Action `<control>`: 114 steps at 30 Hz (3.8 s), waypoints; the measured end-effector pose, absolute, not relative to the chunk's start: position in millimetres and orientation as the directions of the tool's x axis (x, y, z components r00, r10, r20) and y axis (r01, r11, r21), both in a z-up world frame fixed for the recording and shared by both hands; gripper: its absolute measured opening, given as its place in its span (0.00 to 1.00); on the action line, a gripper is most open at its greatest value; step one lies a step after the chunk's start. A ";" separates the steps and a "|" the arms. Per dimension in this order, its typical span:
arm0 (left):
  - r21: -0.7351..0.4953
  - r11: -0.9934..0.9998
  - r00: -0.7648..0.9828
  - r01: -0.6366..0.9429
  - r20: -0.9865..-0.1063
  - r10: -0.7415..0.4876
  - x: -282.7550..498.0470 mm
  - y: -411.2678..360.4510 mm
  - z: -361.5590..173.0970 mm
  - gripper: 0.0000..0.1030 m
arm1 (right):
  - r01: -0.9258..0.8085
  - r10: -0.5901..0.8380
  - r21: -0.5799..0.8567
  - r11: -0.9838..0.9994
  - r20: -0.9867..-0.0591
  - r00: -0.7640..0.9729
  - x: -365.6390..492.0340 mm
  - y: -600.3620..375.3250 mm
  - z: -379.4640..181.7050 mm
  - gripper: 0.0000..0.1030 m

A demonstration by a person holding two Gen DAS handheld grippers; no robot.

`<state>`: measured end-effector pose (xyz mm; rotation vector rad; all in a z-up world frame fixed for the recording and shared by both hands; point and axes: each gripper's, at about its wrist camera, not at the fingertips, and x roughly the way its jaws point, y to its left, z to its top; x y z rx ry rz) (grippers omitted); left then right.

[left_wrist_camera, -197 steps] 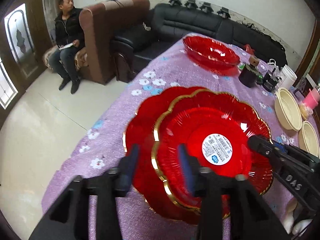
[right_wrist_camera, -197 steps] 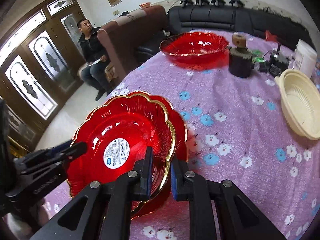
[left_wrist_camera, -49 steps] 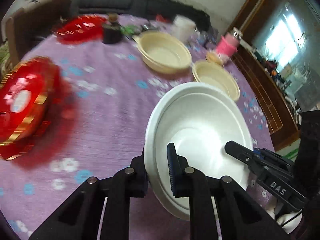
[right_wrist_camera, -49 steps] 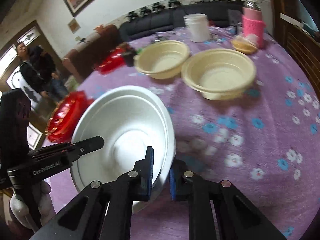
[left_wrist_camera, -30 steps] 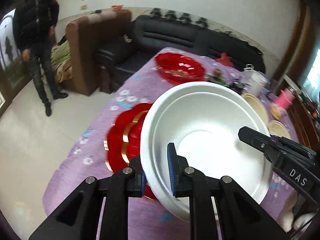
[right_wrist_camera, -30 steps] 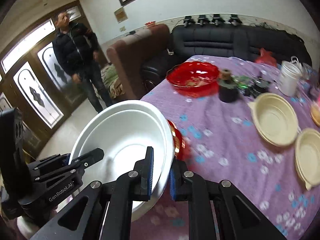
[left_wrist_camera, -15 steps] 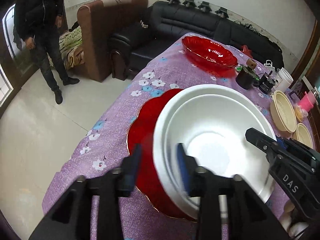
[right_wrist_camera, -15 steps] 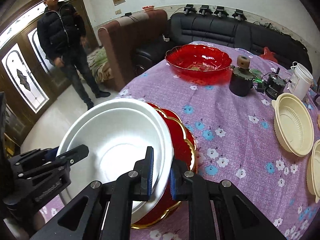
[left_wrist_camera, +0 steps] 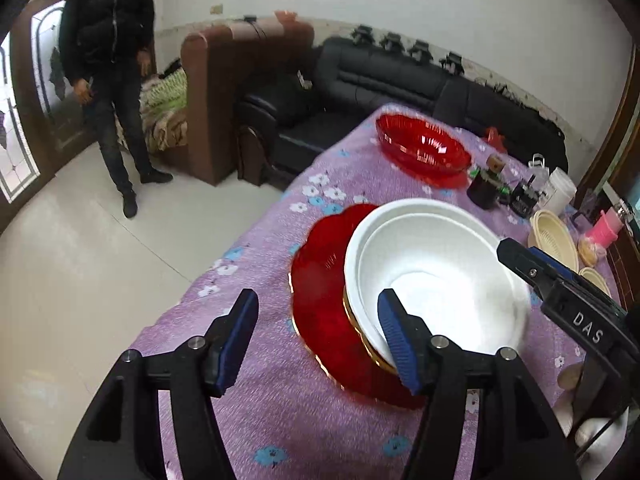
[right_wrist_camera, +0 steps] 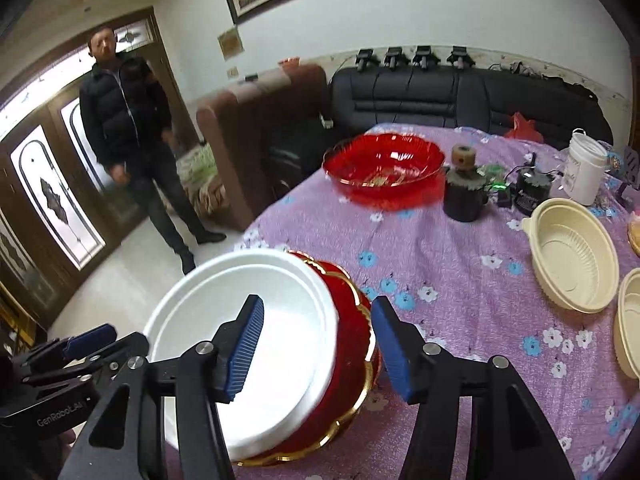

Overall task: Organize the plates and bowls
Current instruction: 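Lower the white bowl onto the red plate stack and open both grippers, then move both grippers to the larger cream plastic bowl, then grasp the cream bowl rim with both grippers and lift it, then lower the cream bowl onto the white bowl and open both grippers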

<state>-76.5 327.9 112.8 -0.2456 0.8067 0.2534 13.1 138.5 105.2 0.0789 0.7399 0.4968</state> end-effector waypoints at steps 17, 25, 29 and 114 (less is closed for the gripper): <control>-0.102 0.979 0.796 -0.175 -0.600 0.080 -135.3 206.5 144.6 0.89 | -0.342 0.404 0.219 0.914 -0.589 0.700 -58.3 26.9 106.1 0.64; -0.115 0.991 0.766 -0.073 -0.643 -0.018 -137.1 158.0 131.7 0.89 | -0.204 0.333 0.276 0.939 -0.589 0.736 -57.1 -49.9 99.9 0.67; -0.116 0.992 0.747 -0.050 -0.663 -0.040 -137.9 141.5 123.7 0.89 | -0.148 0.317 0.316 0.937 -0.590 0.743 -51.7 -78.5 93.4 0.67; -0.069 0.970 0.614 -0.231 -0.784 0.090 -48.6 280.9 138.4 0.26 | -0.484 0.569 0.335 0.809 -0.653 0.500 9.3 119.3 146.9 0.15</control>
